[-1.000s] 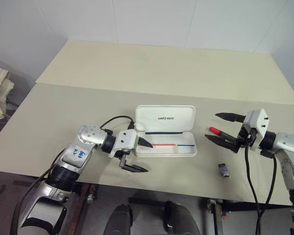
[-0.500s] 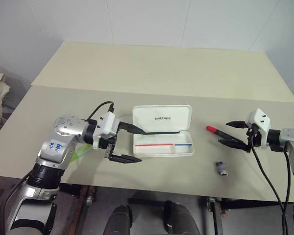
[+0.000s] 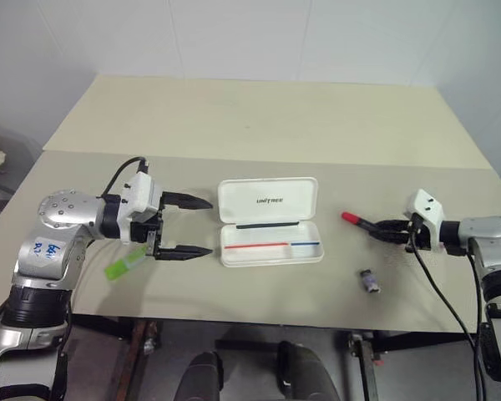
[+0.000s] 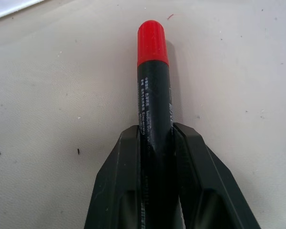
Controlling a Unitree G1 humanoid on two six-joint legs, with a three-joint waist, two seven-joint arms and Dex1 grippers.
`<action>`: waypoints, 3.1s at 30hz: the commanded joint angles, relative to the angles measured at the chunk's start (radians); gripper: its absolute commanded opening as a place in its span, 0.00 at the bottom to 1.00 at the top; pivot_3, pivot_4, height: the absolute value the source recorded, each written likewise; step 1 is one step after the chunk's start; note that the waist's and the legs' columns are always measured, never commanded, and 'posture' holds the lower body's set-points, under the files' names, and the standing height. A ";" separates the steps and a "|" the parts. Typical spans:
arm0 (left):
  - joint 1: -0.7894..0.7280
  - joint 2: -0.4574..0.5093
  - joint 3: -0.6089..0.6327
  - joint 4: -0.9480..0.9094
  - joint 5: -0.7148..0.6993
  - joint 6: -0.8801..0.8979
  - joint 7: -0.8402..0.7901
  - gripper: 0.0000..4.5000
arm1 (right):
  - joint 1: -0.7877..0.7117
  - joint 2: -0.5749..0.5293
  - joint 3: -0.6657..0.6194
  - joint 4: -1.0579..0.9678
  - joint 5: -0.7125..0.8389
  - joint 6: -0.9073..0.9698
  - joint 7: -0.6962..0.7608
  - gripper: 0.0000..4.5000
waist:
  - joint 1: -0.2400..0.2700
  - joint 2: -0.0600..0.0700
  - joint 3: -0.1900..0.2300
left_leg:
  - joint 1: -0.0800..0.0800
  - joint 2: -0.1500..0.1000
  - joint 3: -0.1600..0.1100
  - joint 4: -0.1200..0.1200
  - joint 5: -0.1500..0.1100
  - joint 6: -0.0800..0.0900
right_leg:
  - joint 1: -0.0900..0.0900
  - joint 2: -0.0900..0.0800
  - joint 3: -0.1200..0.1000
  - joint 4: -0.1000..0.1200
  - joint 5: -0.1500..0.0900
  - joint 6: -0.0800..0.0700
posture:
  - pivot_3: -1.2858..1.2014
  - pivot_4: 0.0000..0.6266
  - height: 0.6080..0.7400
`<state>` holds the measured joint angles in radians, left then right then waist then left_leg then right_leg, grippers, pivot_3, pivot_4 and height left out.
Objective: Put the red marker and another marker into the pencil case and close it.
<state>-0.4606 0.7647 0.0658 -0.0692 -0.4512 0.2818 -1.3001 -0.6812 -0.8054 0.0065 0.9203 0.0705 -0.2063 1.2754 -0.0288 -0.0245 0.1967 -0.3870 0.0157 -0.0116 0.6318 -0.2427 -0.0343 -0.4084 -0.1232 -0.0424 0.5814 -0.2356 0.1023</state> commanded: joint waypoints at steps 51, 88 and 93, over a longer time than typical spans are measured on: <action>0.324 0.043 0.125 -0.102 0.009 -0.144 0.164 1.00 | -0.126 0.312 0.230 -0.649 0.122 0.219 0.090 0.99 | 0.001 0.001 0.001 | -0.001 0.016 0.005 -0.003 -0.009 -0.010 | -0.010 0.015 0.002 0.006 0.001 0.004 | 0.52 0.24 1.00; 0.385 0.023 0.247 0.445 0.038 -0.325 0.053 0.72 | 0.204 -0.056 -0.089 -0.707 0.342 0.168 0.200 1.00 | 0.026 0.001 0.001 | 0.000 0.018 0.010 -0.001 -0.015 -0.009 | -0.011 0.015 0.004 0.005 0.000 0.004 | 0.52 0.24 1.00; 0.401 0.010 0.239 0.430 0.041 -0.319 0.057 0.33 | 0.221 -0.057 -0.095 -0.739 0.348 0.184 0.184 1.00 | 0.027 0.001 0.001 | 0.000 0.018 0.010 -0.001 -0.015 -0.009 | -0.011 0.015 0.004 0.004 0.000 0.003 | 0.52 0.24 1.00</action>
<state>-0.0679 0.7826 0.3029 0.3717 -0.3980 -0.0345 -1.2370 -0.4592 -0.8462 -0.0488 0.2136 0.3972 -0.0239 1.4682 -0.0019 -0.0232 0.1975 -0.3870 0.0334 -0.0016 0.6308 -0.2582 -0.0435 -0.4194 -0.1082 -0.0384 0.5855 -0.2357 0.1057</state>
